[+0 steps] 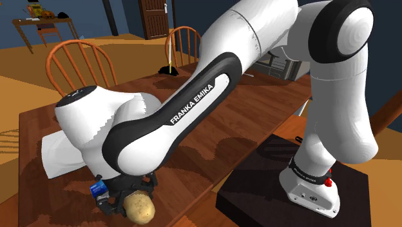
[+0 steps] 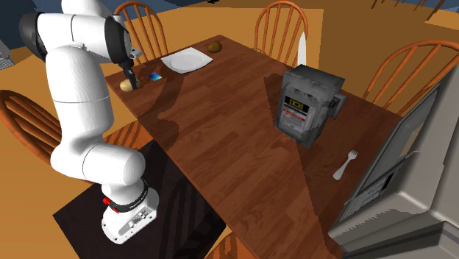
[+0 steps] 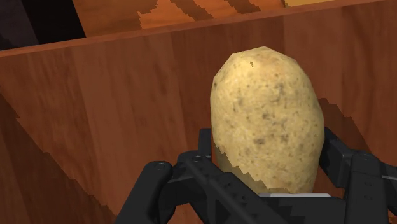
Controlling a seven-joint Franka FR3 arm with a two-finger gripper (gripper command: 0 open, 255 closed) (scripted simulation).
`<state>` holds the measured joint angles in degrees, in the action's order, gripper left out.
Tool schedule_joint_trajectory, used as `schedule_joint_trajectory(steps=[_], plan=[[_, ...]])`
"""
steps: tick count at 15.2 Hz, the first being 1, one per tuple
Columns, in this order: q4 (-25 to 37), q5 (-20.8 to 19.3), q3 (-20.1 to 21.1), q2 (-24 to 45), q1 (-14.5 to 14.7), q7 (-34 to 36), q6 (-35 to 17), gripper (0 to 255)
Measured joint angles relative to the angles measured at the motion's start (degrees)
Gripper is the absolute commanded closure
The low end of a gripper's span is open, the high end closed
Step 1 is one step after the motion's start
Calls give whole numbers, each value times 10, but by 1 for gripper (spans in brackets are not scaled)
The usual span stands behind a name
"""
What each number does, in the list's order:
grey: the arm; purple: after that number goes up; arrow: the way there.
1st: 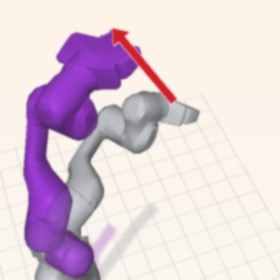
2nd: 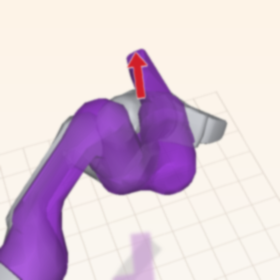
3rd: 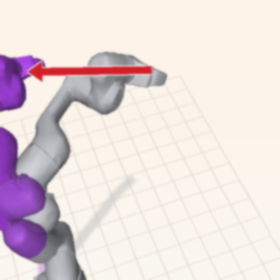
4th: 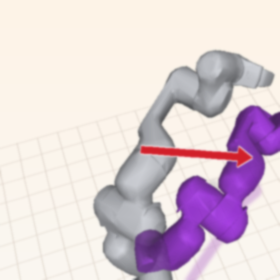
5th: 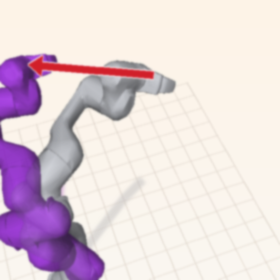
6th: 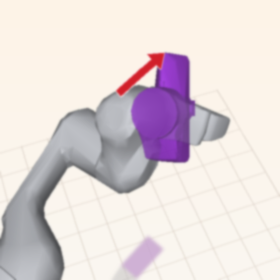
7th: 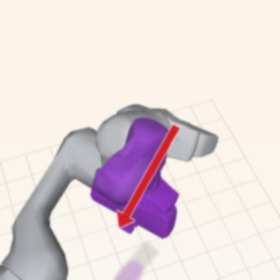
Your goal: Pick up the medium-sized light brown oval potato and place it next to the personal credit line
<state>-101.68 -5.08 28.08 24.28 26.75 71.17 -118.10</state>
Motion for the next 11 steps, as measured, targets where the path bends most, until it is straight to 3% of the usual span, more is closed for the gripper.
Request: schedule_joint_trajectory(steps=[6, 7, 11], plan=[[0, -1, -1, 3, 1, 1, -3, 255], [0, -1, -1, 3, 1, 1, -3, 0], [0, -1, -1, 3, 1, 1, -3, 0]])
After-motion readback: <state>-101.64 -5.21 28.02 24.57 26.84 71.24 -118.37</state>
